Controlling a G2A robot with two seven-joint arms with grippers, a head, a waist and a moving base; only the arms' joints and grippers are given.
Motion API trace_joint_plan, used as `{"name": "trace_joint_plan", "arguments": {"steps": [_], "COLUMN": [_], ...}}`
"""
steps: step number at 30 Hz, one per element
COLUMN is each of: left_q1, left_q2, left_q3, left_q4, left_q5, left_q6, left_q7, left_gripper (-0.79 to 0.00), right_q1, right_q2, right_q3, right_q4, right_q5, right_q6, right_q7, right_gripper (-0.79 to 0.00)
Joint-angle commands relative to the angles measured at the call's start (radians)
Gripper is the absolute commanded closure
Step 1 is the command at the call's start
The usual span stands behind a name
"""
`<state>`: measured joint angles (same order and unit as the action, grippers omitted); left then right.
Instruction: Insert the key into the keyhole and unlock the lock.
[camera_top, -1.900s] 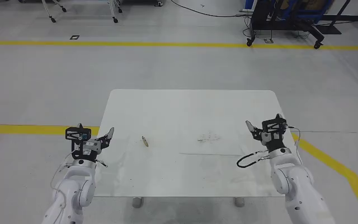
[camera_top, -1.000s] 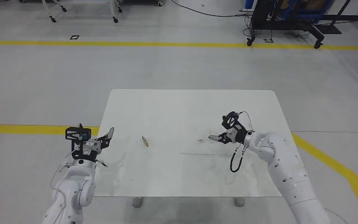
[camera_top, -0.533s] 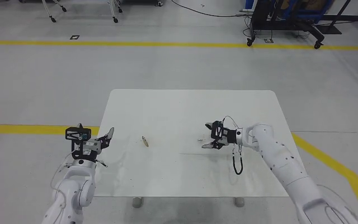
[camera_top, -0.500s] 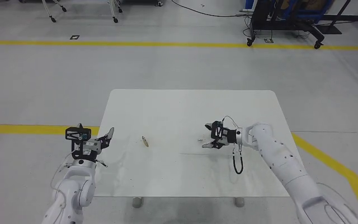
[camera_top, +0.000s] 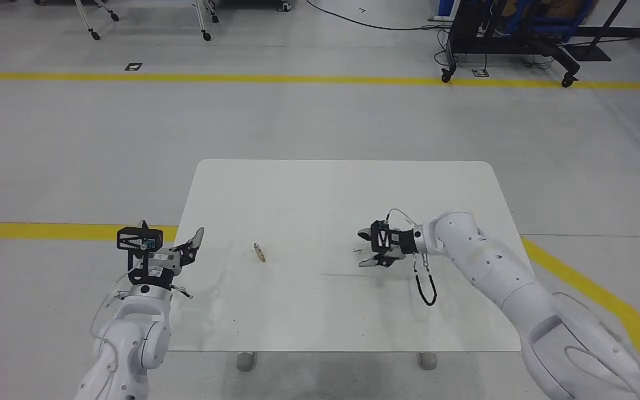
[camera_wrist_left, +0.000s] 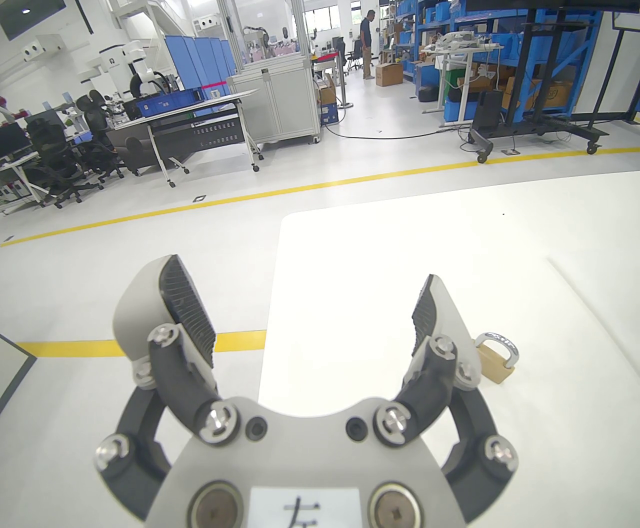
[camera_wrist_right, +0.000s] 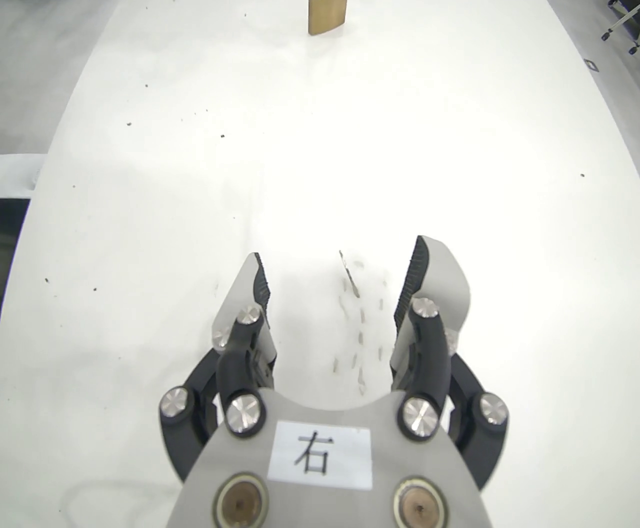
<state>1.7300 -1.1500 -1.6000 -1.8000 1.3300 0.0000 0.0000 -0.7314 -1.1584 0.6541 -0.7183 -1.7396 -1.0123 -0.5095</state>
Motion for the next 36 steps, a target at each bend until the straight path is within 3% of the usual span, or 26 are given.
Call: {"name": "trace_joint_plan", "arguments": {"steps": [1, 12, 14, 16, 18, 27, 34, 36], "left_q1": [0.0, 0.0, 0.0, 0.0, 0.0, 0.0, 0.0, 0.0], "left_q2": [0.0, 0.0, 0.0, 0.0, 0.0, 0.0, 0.0, 0.0], "left_q3": [0.0, 0.0, 0.0, 0.0, 0.0, 0.0, 0.0, 0.0], "left_q4": [0.0, 0.0, 0.0, 0.0, 0.0, 0.0, 0.0, 0.0], "left_q5": [0.0, 0.0, 0.0, 0.0, 0.0, 0.0, 0.0, 0.0], "left_q6": [0.0, 0.0, 0.0, 0.0, 0.0, 0.0, 0.0, 0.0], "left_q7": [0.0, 0.0, 0.0, 0.0, 0.0, 0.0, 0.0, 0.0], "left_gripper": [-0.785, -0.785, -0.785, -0.785, -0.785, -0.785, -0.785, -0.785], "right_q1": [0.014, 0.074, 0.079, 0.087, 0.093, 0.103, 0.077, 0.045], "right_q2": [-0.007, -0.045, -0.051, -0.056, -0.061, -0.037, 0.027, 0.049], "right_q3": [-0.017, -0.097, -0.109, -0.118, -0.122, -0.126, -0.077, -0.057], "right_q4": [0.013, 0.052, 0.051, 0.057, 0.063, 0.039, -0.018, -0.052], "right_q5": [0.003, -0.01, -0.014, -0.021, -0.02, -0.085, -0.097, -0.027], "right_q6": [0.0, 0.0, 0.0, 0.0, 0.004, 0.041, 0.061, 0.077], "right_q7": [0.003, 0.04, 0.043, 0.049, 0.057, -0.108, -0.36, -0.376], "right_gripper": [-0.36, -0.246, -0.2, -0.068, 0.0, 0.0, 0.0, 0.0]}}
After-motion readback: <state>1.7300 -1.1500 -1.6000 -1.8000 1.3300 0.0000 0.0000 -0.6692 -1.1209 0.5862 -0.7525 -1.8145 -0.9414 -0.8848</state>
